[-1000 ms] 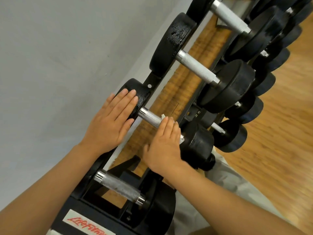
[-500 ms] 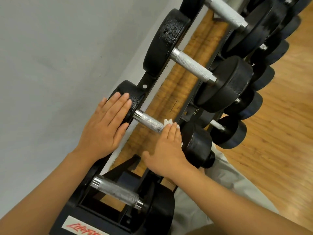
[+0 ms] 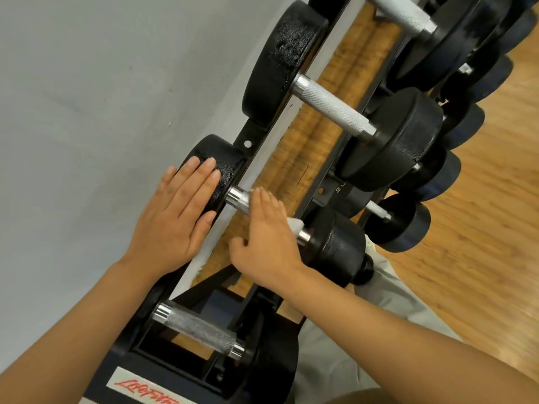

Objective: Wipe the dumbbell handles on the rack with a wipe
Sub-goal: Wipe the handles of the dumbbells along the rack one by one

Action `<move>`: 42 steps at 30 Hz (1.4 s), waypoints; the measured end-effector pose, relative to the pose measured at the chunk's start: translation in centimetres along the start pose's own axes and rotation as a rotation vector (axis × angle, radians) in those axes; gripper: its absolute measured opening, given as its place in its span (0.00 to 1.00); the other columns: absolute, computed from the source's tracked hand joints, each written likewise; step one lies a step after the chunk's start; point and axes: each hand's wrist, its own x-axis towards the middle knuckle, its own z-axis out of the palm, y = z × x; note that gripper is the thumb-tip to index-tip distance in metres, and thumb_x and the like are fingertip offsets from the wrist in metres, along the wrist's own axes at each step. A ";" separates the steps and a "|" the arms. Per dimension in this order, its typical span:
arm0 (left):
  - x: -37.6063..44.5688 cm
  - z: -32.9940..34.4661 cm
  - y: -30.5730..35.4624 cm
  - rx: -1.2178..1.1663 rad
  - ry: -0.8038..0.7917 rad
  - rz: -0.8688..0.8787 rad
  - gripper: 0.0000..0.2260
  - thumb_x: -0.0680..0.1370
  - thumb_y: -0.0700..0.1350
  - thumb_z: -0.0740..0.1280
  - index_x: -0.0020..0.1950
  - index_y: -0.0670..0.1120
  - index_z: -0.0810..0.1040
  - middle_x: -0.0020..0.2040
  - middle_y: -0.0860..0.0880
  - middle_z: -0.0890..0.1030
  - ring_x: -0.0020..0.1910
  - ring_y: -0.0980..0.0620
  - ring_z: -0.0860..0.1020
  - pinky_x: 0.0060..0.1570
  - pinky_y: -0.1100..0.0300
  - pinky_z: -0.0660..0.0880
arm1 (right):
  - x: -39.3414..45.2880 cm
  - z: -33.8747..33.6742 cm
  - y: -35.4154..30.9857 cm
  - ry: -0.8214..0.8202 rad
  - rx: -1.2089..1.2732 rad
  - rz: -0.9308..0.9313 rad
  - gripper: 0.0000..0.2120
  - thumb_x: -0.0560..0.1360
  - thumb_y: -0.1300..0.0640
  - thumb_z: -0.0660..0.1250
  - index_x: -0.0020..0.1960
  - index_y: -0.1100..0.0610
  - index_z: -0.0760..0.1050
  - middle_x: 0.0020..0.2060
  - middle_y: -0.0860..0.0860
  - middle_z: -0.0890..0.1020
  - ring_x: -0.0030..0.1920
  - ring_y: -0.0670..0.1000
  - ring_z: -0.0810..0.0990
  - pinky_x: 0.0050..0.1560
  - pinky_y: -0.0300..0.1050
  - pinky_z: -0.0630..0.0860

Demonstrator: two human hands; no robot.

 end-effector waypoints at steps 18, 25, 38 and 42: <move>-0.1 0.0 -0.2 -0.009 -0.008 -0.008 0.21 0.85 0.45 0.52 0.77 0.38 0.60 0.76 0.39 0.63 0.80 0.46 0.53 0.78 0.47 0.52 | -0.4 1.0 0.9 0.089 -0.079 -0.143 0.40 0.75 0.59 0.62 0.79 0.61 0.43 0.79 0.55 0.47 0.78 0.56 0.40 0.77 0.49 0.35; 0.0 -0.1 0.0 -0.011 -0.008 -0.014 0.21 0.86 0.45 0.51 0.77 0.38 0.60 0.77 0.39 0.63 0.80 0.46 0.53 0.78 0.47 0.51 | -1.7 0.6 2.3 0.052 -0.299 -0.121 0.40 0.78 0.55 0.60 0.78 0.62 0.37 0.79 0.58 0.43 0.78 0.57 0.41 0.78 0.53 0.42; 0.0 -0.3 0.9 0.032 -0.043 -0.080 0.22 0.85 0.45 0.53 0.78 0.38 0.60 0.78 0.40 0.61 0.79 0.43 0.55 0.78 0.46 0.52 | 0.0 -0.5 1.9 0.000 -0.215 -0.222 0.41 0.76 0.74 0.60 0.79 0.60 0.39 0.79 0.54 0.42 0.78 0.51 0.39 0.74 0.37 0.37; -0.3 -0.4 2.3 0.080 -0.061 -0.183 0.23 0.85 0.46 0.49 0.79 0.39 0.58 0.79 0.41 0.58 0.79 0.44 0.54 0.78 0.49 0.49 | 0.2 -2.2 3.8 0.081 -0.162 -0.239 0.32 0.78 0.70 0.62 0.78 0.60 0.53 0.78 0.54 0.54 0.77 0.50 0.56 0.66 0.27 0.44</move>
